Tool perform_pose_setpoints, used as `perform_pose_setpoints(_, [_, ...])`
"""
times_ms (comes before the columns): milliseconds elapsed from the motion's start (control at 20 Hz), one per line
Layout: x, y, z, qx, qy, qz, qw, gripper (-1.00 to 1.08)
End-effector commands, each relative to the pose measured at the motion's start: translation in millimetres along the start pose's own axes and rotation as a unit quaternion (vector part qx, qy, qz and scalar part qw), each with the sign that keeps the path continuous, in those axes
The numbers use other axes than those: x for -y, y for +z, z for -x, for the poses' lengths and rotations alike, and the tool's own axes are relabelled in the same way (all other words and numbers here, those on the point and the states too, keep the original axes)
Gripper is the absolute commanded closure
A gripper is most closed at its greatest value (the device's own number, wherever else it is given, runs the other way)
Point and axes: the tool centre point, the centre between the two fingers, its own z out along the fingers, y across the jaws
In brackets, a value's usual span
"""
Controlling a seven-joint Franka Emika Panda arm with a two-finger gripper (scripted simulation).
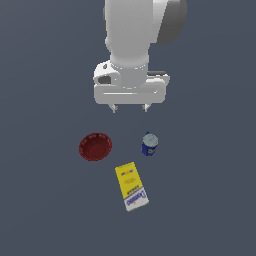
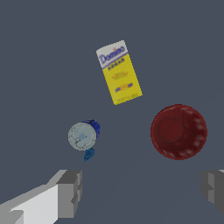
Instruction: Pick up a designated object from a clutter of objects.
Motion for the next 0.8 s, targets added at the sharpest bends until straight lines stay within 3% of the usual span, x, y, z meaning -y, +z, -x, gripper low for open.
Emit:
perform_pose_setpoints(0, [0.0,0.0,0.0,0.000,0.000,0.000,1.0000,-0.92])
perform_pose_setpoints(750, [6.5,2.3,-5.1,0.000,-0.015,0.009,0.9998,-0.92])
